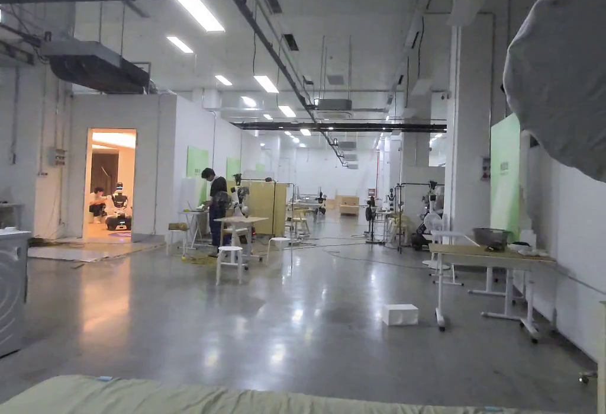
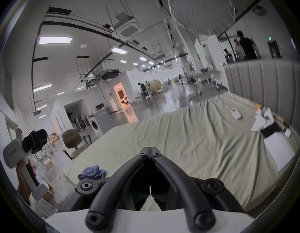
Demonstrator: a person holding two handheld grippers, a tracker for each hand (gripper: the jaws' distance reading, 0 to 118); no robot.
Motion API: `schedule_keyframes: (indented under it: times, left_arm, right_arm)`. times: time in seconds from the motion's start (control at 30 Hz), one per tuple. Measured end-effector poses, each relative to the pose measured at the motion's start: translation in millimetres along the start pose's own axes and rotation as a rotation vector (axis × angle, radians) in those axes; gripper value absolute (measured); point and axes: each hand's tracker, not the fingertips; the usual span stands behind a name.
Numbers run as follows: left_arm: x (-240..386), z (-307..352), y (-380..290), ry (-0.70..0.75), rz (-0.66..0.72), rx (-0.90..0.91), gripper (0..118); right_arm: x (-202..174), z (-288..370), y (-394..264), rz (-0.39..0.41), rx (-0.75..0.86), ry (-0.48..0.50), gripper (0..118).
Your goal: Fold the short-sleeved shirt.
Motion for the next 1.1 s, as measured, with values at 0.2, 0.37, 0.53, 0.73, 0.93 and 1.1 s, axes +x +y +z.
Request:
schedule_keyframes:
  times: [0.2, 0.37, 0.53, 0.73, 0.93, 1.1]
  left_arm:
    - [24.4, 11.6, -10.6, 0.003, -0.105, -0.093, 63]
    - [26.0, 21.1, -14.5, 0.032, -0.221, -0.101, 9]
    - [24.9, 21.9, -9.9, 0.008, -0.175, -0.099, 1]
    - [33.3, 22.4, -3.3, -0.004, -0.228, -0.075, 0]
    - [41.7, 20.9, -3.6, -0.047, -0.247, -0.067, 0]
    - [43.5, 18.9, -6.4, -0.073, -0.226, -0.078, 0]
  right_arm:
    - [-18.2, 24.2, 11.5, 0.221, 0.05, -0.057, 0]
    - [-23.8, 34.8, 13.2, 0.268, 0.094, -0.087, 0]
    - [-16.9, 33.8, 8.2, 0.166, 0.068, -0.075, 0]
    - [-19.7, 33.2, 11.1, 0.198, 0.075, -0.085, 0]
    - [-24.1, 38.4, 14.7, 0.212, 0.096, -0.086, 0]
    - [-24.4, 40.9, 16.2, 0.223, 0.104, -0.09, 0]
